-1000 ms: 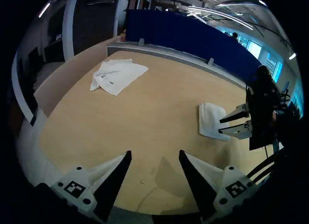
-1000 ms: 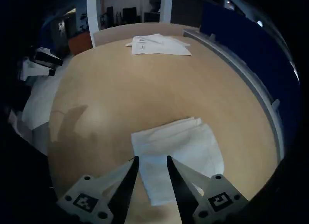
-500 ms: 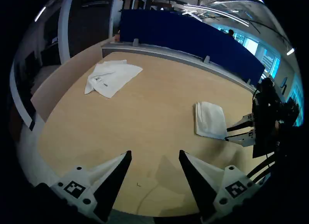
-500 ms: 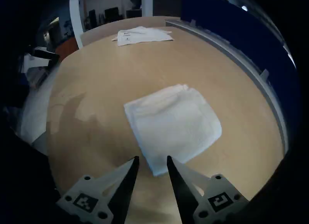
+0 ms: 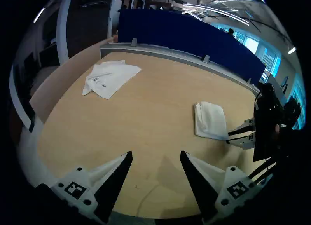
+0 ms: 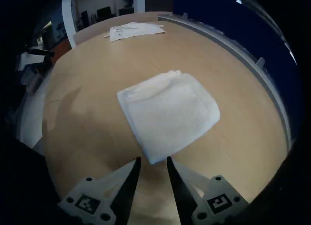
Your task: Fold towel
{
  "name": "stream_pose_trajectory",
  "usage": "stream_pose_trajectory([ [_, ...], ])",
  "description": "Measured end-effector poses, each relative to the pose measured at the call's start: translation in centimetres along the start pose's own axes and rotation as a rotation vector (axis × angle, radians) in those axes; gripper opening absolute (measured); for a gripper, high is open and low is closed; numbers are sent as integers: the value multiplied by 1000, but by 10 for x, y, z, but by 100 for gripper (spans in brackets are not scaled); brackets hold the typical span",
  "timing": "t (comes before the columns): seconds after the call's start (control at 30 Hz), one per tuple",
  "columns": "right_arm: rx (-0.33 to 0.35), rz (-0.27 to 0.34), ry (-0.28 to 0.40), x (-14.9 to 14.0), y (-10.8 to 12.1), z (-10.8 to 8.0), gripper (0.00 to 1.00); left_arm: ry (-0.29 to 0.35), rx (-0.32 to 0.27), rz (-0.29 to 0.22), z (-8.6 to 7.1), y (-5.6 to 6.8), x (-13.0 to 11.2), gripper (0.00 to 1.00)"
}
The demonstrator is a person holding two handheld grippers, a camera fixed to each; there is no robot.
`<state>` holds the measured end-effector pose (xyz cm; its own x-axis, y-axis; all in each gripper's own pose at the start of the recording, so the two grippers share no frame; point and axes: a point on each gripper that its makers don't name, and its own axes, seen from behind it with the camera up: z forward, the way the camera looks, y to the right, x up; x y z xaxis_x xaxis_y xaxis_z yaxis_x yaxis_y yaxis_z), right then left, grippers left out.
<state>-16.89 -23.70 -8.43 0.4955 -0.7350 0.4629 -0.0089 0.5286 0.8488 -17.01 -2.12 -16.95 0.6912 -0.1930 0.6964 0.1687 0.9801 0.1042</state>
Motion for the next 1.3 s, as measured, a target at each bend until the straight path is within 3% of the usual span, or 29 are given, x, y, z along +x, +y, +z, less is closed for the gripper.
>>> stream_pose_trajectory([
  [0.3, -4, 29, 0, -3, -1, 5, 18, 1, 4, -2, -2, -3, 0, 91],
  [0.5, -1, 27, 10, -1, -3, 4, 6, 0, 4, 0, -2, -3, -1, 91],
  [0.87, 12, 43, 46, 14, 0, -3, 4, 4, -8, 15, -4, 3, 4, 91],
  [1.3, -30, 9, 167, 74, 22, -43, 4, 18, -20, 44, -3, 12, 19, 91],
])
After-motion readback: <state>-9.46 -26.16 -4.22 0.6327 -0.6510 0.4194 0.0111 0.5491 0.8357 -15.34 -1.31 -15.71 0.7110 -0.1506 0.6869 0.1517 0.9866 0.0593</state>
